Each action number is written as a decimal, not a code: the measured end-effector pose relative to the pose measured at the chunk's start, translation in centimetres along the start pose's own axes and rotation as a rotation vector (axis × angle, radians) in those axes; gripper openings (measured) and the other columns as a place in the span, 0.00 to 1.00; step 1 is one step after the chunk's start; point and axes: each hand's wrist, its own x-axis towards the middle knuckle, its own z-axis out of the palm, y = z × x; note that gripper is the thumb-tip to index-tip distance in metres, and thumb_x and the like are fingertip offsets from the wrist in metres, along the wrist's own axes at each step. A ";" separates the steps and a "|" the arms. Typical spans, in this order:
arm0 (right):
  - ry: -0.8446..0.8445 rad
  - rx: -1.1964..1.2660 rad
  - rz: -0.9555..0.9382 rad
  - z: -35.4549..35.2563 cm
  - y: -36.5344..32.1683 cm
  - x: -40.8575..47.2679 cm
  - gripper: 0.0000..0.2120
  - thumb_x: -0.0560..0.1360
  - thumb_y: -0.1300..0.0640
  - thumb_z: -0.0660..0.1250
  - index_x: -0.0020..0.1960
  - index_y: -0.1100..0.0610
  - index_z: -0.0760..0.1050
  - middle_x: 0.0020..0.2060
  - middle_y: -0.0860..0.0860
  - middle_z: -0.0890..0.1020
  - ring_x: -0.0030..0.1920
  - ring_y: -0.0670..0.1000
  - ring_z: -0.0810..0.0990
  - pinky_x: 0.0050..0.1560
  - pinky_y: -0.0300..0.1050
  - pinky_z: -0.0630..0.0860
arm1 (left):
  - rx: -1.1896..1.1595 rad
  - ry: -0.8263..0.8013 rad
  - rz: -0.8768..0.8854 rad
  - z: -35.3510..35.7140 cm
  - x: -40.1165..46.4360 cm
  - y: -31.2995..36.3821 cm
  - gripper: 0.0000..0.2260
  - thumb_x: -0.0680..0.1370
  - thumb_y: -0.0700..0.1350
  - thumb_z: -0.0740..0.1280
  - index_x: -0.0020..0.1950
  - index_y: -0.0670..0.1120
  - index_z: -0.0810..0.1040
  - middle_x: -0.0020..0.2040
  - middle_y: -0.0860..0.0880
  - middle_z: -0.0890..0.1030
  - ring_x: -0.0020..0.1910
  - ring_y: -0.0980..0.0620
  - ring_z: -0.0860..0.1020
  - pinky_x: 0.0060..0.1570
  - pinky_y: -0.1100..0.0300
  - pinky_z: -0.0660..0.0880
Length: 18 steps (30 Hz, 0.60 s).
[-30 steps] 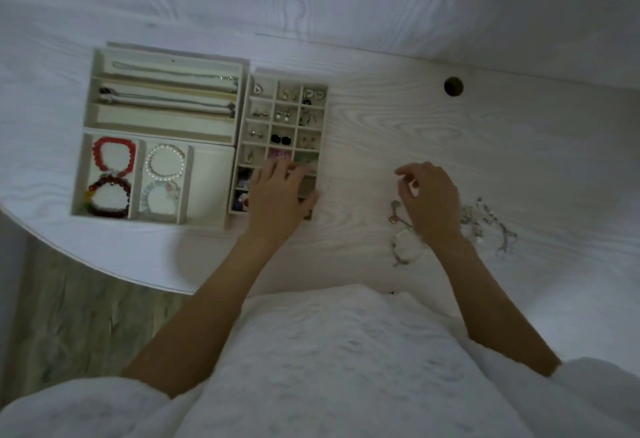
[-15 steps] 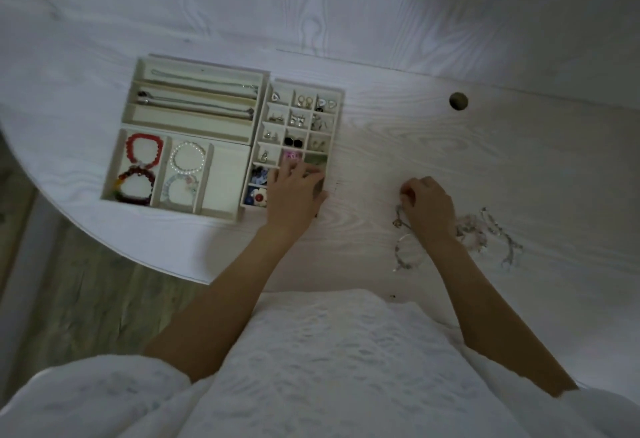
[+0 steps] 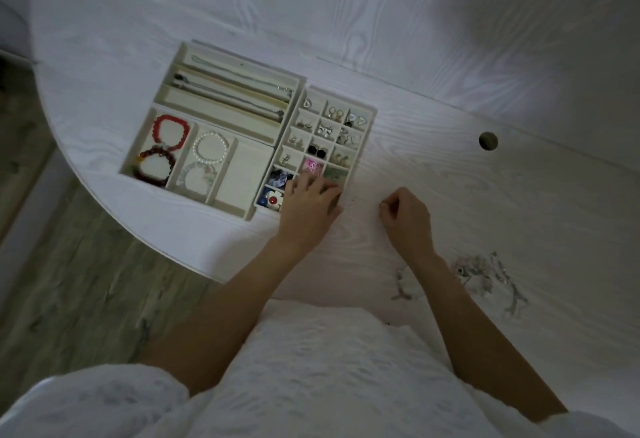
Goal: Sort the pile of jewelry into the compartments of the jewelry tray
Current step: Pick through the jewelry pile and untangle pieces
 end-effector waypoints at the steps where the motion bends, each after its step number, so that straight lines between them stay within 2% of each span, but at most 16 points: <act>1: 0.000 0.030 0.003 0.0 0.0 0.3 0.05 0.75 0.63 0.65 0.42 0.62 0.70 0.36 0.54 0.75 0.35 0.50 0.71 0.36 0.40 0.61 | 0.001 0.006 0.001 0.1 0.1 -0.1 0.14 0.67 0.48 0.77 0.50 0.45 0.84 0.48 0.48 0.82 0.49 0.42 0.78 0.50 0.49 0.72; 4: -0.009 0.093 -0.026 -0.2 0.0 0.8 0.02 0.74 0.65 0.66 0.45 0.63 0.72 0.37 0.55 0.77 0.36 0.50 0.73 0.38 0.41 0.67 | 0.001 0.016 0.010 0.1 0.2 -0.2 0.14 0.67 0.48 0.77 0.50 0.45 0.84 0.48 0.49 0.82 0.49 0.42 0.78 0.49 0.50 0.72; 7: -0.011 0.101 -0.057 0.0 0.5 1.1 0.09 0.72 0.67 0.67 0.51 0.61 0.77 0.40 0.54 0.78 0.38 0.49 0.75 0.41 0.32 0.67 | -0.009 0.018 0.014 0.3 0.2 -0.3 0.14 0.67 0.49 0.76 0.50 0.45 0.83 0.48 0.48 0.82 0.49 0.42 0.78 0.50 0.50 0.72; 9: -0.007 0.096 -0.077 0.3 0.9 1.1 0.11 0.69 0.69 0.68 0.50 0.61 0.80 0.43 0.56 0.79 0.40 0.49 0.76 0.44 0.24 0.66 | -0.002 0.027 0.021 0.5 0.1 -0.5 0.14 0.69 0.49 0.75 0.51 0.46 0.83 0.49 0.49 0.82 0.50 0.42 0.77 0.51 0.49 0.71; 11: -0.005 0.089 -0.097 0.3 1.0 0.9 0.08 0.68 0.69 0.70 0.46 0.62 0.81 0.44 0.57 0.79 0.40 0.48 0.75 0.45 0.21 0.65 | 0.000 0.044 0.033 0.7 0.0 -0.6 0.14 0.70 0.51 0.73 0.53 0.46 0.82 0.51 0.49 0.81 0.52 0.43 0.76 0.54 0.50 0.67; 13: 0.001 0.083 -0.107 0.2 1.1 0.6 0.05 0.70 0.67 0.71 0.45 0.62 0.82 0.44 0.56 0.79 0.41 0.47 0.75 0.46 0.26 0.68 | -0.035 0.070 0.036 0.9 -0.2 -0.9 0.15 0.73 0.53 0.68 0.55 0.47 0.82 0.52 0.50 0.81 0.54 0.45 0.75 0.55 0.53 0.64; 16: 0.018 0.107 -0.109 0.0 1.2 0.4 0.03 0.71 0.65 0.71 0.45 0.62 0.82 0.44 0.55 0.80 0.42 0.48 0.77 0.47 0.39 0.75 | -0.129 0.141 -0.056 0.4 -0.5 -1.9 0.16 0.75 0.55 0.63 0.56 0.48 0.81 0.53 0.50 0.81 0.55 0.48 0.73 0.54 0.54 0.66; 18: 0.024 0.131 -0.096 -0.3 1.1 0.5 0.04 0.71 0.67 0.70 0.45 0.62 0.81 0.44 0.55 0.80 0.42 0.49 0.78 0.47 0.39 0.75 | -0.180 0.185 -0.182 -0.5 -0.3 -3.4 0.17 0.76 0.56 0.62 0.56 0.48 0.82 0.53 0.50 0.81 0.53 0.47 0.74 0.50 0.55 0.66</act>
